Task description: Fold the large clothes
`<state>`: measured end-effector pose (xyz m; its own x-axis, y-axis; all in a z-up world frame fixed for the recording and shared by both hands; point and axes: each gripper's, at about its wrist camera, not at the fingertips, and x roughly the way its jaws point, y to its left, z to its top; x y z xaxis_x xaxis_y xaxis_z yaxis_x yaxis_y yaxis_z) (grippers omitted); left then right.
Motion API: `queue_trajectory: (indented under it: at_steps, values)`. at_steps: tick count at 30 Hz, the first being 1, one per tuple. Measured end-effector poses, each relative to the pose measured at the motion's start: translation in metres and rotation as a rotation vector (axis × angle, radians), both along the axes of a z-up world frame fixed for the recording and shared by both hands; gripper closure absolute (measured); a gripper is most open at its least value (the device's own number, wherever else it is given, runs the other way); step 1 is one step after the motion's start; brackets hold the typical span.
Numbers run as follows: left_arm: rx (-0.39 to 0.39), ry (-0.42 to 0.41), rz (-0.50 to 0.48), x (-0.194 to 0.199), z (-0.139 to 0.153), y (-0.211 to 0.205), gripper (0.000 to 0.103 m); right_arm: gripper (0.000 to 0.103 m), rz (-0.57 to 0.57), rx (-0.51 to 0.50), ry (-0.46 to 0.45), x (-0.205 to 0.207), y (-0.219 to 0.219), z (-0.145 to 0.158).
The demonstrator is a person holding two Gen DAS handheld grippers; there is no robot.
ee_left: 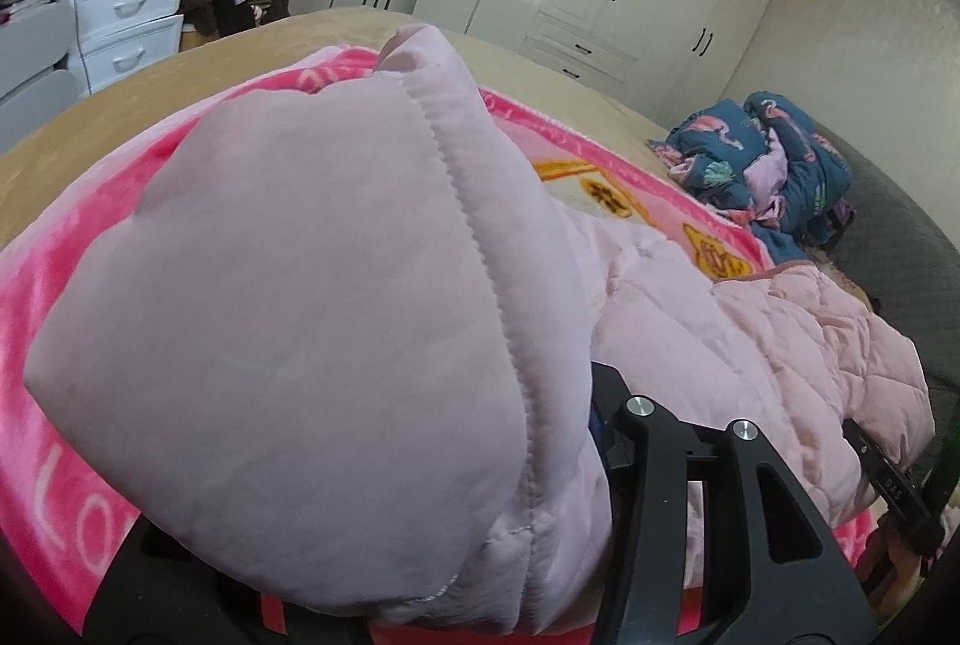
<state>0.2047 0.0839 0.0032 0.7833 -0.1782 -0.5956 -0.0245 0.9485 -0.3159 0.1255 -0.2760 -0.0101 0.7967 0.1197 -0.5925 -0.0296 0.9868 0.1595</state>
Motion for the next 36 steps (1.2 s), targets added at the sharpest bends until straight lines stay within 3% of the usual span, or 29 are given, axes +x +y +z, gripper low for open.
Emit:
queue_trajectory:
  at_steps: [8,15,18,21,23,26,30,36]
  values:
    - [0.036,0.035,0.020,0.003,-0.011,0.000,0.054,0.061,-0.077,0.119,0.068,0.005,-0.015,-0.031]
    - [0.045,0.047,0.035,0.001,-0.015,-0.001,0.049,0.049,-0.108,0.186,0.089,0.001,-0.021,-0.039]
    - [0.034,0.054,0.044,0.001,-0.016,0.001,0.047,0.039,-0.123,0.249,0.113,-0.002,-0.028,-0.041]
    - [0.022,0.070,0.049,0.000,-0.017,0.002,0.039,0.020,-0.146,0.296,0.143,-0.009,-0.038,-0.044]
    - [0.002,0.083,0.056,-0.002,-0.018,0.005,0.030,0.008,-0.171,0.294,0.151,-0.016,-0.047,-0.043]
    - [-0.002,0.105,0.083,-0.007,-0.017,0.011,0.009,0.006,-0.186,0.292,0.150,-0.033,-0.057,-0.037]
    - [-0.017,0.101,0.121,-0.023,-0.010,0.018,0.009,0.004,-0.208,0.199,0.098,-0.065,-0.064,-0.016]
    - [0.023,0.004,0.180,-0.065,0.015,0.025,0.009,0.004,-0.203,0.092,-0.048,-0.104,-0.056,0.026]
